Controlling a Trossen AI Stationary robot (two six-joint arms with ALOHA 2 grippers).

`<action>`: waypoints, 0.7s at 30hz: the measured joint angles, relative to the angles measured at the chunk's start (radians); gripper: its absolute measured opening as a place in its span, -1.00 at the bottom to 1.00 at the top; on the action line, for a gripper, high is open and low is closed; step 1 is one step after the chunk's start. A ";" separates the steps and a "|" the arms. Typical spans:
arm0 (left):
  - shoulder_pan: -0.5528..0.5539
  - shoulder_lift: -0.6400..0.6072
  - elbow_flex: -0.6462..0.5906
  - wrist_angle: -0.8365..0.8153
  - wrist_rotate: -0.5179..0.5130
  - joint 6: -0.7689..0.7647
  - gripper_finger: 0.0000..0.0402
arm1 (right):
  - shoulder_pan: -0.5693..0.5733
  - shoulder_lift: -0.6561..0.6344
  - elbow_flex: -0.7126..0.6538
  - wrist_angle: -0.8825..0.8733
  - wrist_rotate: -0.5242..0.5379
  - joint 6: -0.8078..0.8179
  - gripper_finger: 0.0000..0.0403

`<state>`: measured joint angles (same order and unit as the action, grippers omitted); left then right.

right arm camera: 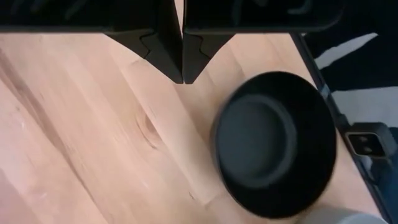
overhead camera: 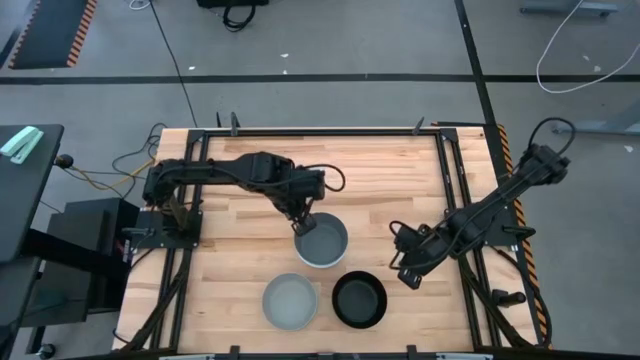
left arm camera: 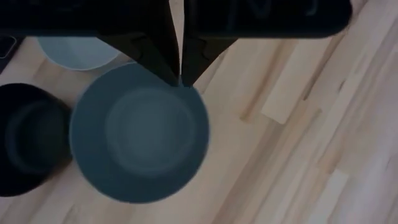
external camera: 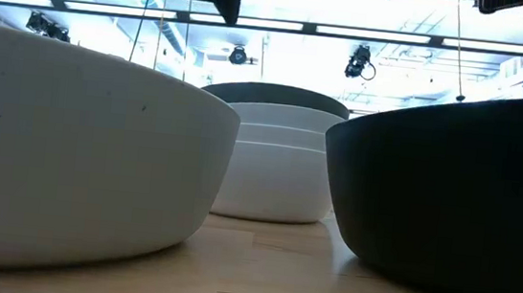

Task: Nest bowls inside each other
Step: Stack the gray bowl on the dark gray bowl

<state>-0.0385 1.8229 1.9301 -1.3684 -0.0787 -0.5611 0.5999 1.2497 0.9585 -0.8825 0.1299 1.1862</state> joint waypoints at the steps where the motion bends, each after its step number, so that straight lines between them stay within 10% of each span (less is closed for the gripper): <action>1: -0.009 0.000 0.000 0.004 -0.001 -0.006 -0.90 | 0.000 0.010 0.000 0.000 -0.008 0.000 -0.97; 21: -0.183 0.003 -0.069 0.034 -0.094 -0.173 -0.86 | -0.002 0.075 0.000 0.098 -0.098 -0.027 -0.91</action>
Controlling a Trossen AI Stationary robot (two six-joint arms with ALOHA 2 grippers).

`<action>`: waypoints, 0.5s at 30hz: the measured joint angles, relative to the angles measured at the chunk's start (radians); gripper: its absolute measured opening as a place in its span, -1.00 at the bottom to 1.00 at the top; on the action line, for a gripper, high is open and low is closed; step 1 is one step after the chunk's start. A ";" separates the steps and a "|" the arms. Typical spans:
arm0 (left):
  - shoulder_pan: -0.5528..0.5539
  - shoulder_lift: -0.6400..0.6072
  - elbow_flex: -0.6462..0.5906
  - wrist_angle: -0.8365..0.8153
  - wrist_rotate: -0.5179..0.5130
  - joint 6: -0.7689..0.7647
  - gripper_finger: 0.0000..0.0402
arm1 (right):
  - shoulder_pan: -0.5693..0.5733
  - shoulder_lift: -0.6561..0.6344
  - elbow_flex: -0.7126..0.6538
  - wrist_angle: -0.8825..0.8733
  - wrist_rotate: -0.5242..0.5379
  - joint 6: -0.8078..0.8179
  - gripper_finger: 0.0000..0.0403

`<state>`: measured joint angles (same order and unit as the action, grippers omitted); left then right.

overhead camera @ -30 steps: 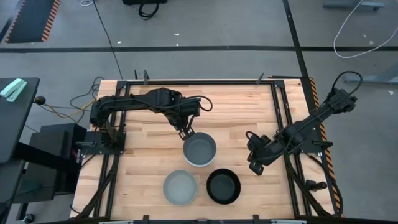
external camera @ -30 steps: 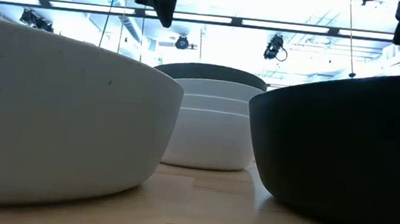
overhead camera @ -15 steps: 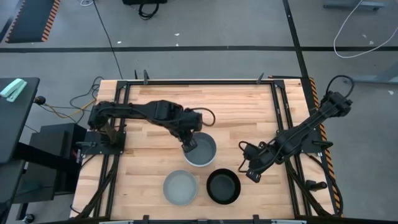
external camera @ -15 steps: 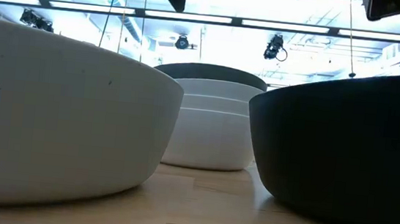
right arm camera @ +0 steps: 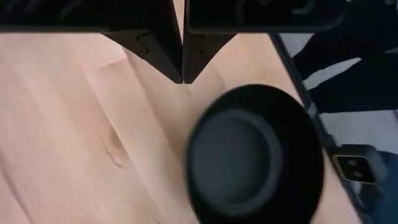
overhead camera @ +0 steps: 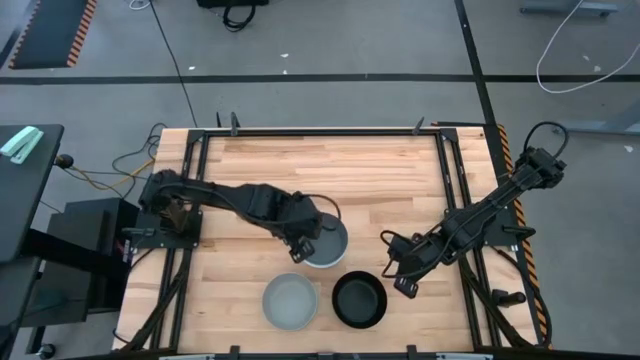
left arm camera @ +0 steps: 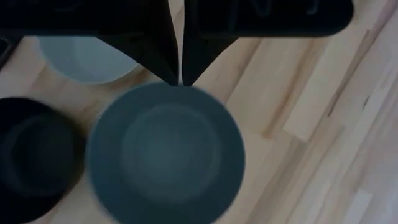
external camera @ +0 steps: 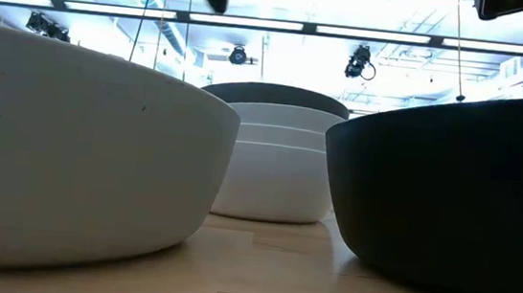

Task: Nest bowls inside each other
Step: Stack the gray bowl on the dark gray bowl

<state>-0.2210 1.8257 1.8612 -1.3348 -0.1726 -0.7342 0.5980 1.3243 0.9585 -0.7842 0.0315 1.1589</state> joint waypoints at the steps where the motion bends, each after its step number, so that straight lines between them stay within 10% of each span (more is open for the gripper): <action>1: -0.010 0.000 -0.018 -0.001 0.000 -0.021 -0.86 | 0.000 0.001 0.000 0.008 0.000 -0.001 -0.90; 15: -0.188 -0.023 -0.149 0.022 0.047 -0.295 -0.91 | -0.082 0.138 0.105 0.016 -0.033 -0.201 -0.69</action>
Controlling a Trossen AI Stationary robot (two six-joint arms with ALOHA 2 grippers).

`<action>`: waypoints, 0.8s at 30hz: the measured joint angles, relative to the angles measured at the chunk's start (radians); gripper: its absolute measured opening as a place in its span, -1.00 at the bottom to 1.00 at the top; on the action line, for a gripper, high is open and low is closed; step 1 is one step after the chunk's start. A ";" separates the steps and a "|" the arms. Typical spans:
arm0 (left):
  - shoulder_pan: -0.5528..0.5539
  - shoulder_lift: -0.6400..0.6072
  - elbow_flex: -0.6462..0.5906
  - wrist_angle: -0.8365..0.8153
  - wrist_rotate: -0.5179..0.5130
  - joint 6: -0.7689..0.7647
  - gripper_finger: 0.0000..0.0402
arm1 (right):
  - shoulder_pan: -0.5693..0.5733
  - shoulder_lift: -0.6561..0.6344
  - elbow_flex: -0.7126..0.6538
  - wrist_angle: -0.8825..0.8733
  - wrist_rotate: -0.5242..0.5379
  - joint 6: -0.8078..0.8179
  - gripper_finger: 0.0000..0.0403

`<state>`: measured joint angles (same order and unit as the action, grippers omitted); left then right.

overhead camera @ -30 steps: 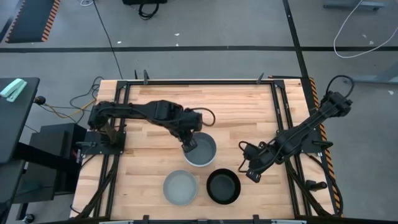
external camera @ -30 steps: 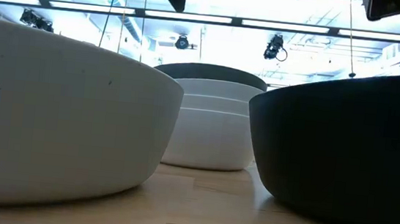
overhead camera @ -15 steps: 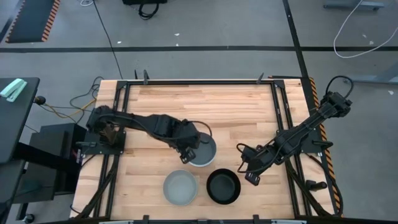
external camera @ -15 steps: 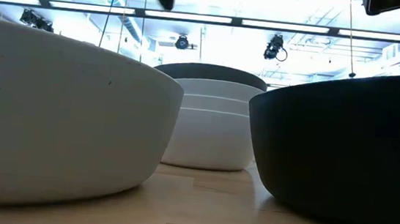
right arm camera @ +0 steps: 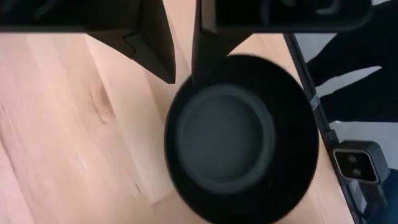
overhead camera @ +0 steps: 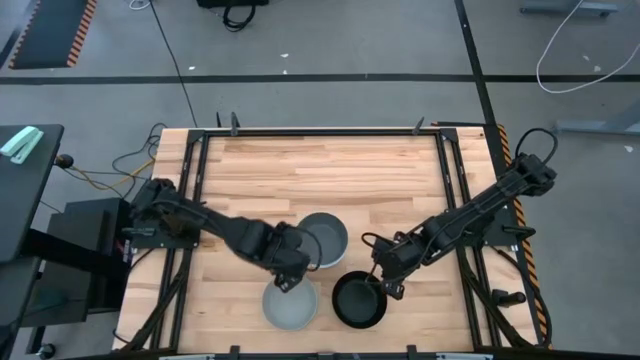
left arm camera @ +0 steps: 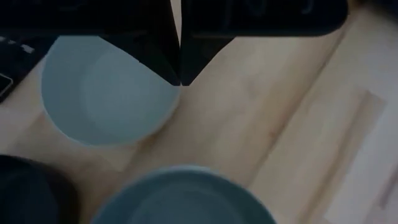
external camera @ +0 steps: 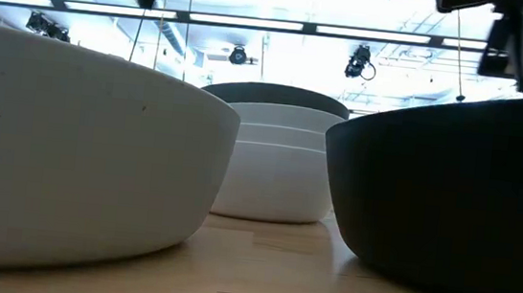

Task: Nest bowls inside each other
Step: Stack the gray bowl on the dark gray bowl

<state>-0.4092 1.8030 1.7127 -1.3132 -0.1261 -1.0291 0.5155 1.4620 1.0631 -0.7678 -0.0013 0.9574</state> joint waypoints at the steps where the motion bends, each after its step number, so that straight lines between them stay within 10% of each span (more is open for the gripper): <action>1: -0.014 0.000 0.000 0.005 0.000 -0.015 -0.90 | -0.006 0.002 0.002 0.002 0.000 -0.013 -0.67; 24: -0.120 0.003 -0.284 0.257 0.181 -0.246 -0.65 | -0.006 -0.004 -0.002 0.052 0.000 -0.056 -0.54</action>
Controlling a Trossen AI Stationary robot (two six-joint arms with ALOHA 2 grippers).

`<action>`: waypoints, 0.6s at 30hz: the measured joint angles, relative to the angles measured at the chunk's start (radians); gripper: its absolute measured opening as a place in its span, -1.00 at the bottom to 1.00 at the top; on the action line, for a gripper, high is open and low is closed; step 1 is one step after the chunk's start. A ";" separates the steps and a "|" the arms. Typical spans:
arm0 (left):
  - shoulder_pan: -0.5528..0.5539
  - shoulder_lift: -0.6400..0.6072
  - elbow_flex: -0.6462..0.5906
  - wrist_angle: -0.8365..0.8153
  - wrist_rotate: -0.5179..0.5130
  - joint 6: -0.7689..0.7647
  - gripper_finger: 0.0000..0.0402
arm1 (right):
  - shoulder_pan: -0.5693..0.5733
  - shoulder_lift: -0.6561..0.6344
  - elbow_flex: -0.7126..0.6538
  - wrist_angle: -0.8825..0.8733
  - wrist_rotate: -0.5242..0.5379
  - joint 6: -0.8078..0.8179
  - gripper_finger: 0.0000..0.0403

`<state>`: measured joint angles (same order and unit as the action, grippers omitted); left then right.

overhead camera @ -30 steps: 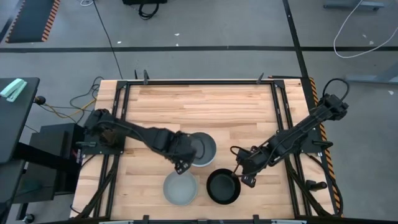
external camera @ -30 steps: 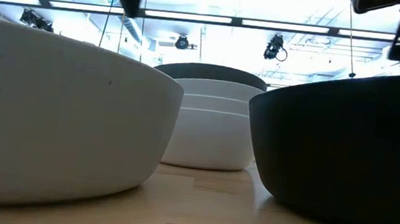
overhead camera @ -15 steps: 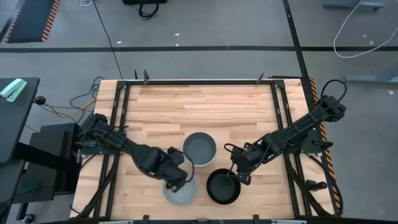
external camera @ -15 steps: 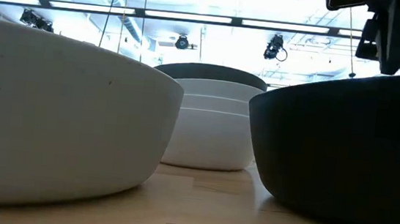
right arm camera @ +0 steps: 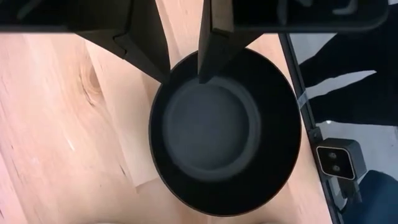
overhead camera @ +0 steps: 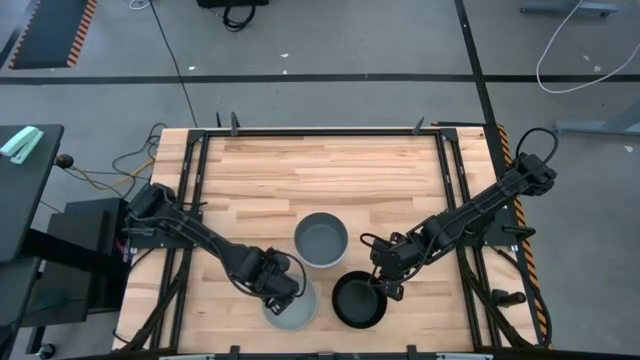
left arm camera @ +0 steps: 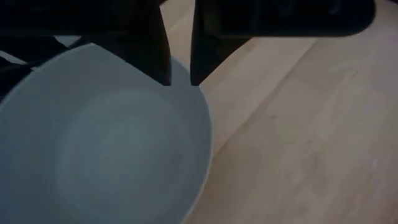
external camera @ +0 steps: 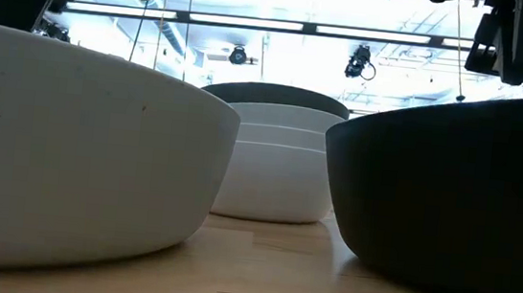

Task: Nest bowls inside each other
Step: Stack the gray bowl on the dark gray bowl

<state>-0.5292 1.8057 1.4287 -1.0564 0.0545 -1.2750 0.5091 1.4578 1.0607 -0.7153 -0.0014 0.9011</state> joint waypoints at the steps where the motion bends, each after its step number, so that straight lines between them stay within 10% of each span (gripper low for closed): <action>1: 0.003 0.000 -0.012 0.008 0.002 -0.002 -0.64 | 0.000 0.000 0.000 0.000 0.000 0.000 -0.54; 18: 0.040 0.000 -0.165 0.202 0.024 0.000 -0.41 | 0.000 0.000 0.000 0.001 0.012 0.012 -0.54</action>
<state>-0.4892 1.8053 1.2632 -0.8549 0.0784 -1.2746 0.5091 1.4578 1.0603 -0.7147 0.0101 0.9134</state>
